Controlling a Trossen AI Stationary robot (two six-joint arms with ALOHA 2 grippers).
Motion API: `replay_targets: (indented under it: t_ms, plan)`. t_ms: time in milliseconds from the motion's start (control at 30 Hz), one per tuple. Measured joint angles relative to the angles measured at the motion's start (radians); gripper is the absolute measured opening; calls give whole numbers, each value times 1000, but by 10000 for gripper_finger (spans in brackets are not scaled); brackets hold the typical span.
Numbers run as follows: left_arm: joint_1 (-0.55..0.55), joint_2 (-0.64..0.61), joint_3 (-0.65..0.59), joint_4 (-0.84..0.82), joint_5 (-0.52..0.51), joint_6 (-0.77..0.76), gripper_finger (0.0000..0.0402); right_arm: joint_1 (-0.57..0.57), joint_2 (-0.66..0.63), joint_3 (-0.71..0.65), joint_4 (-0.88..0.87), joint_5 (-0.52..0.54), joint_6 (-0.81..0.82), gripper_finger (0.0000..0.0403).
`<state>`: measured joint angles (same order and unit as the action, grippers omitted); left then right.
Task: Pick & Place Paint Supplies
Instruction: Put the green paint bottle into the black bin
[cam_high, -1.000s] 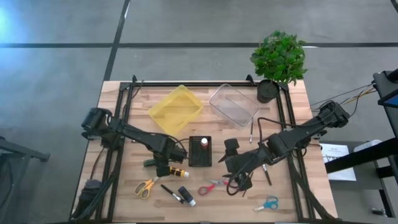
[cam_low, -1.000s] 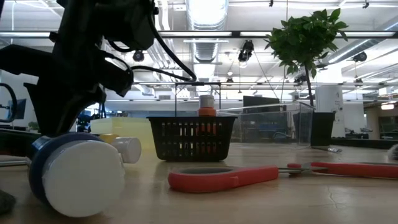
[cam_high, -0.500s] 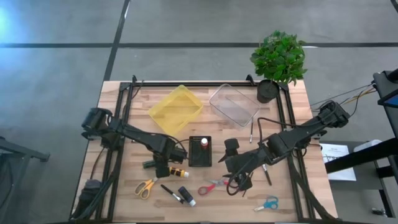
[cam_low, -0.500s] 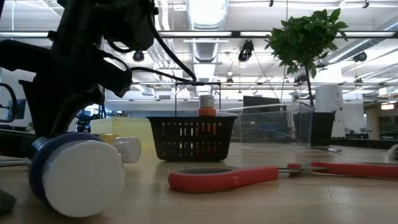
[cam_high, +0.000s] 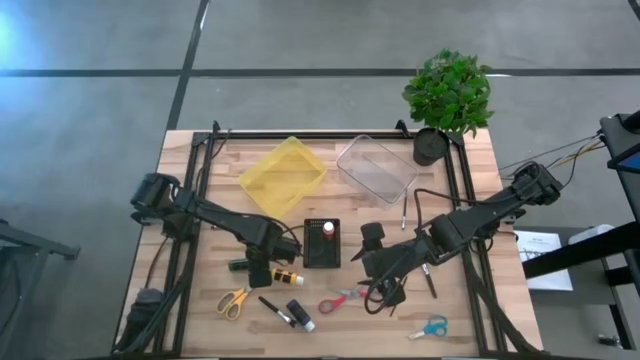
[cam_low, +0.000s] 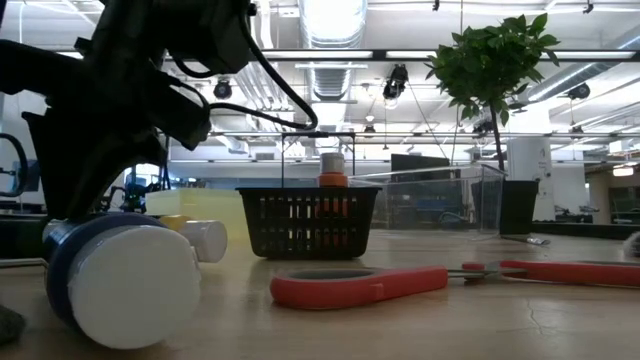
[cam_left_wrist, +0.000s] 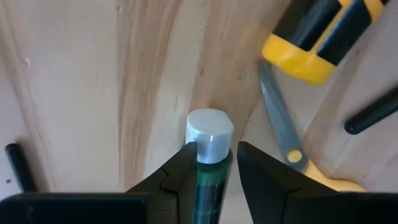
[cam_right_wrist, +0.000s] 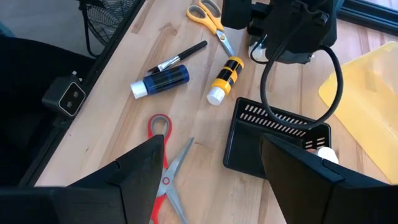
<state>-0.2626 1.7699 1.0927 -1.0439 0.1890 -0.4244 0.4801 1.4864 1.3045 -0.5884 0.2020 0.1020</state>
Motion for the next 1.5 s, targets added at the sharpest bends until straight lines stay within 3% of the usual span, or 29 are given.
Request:
replay_targets:
  t_ms: [233,533,1067,1500]
  plan:
    - [-22,12,0,4,20,57,124,0,0,0,0,0,-1,263]
    - [-76,14,1,-4,-77,193,124,0,0,0,0,0,-4,263]
    - [-81,14,1,-3,-92,193,126,0,0,0,1,0,-4,263]
    - [-81,15,-4,7,-96,185,185,0,0,0,1,0,-4,263]
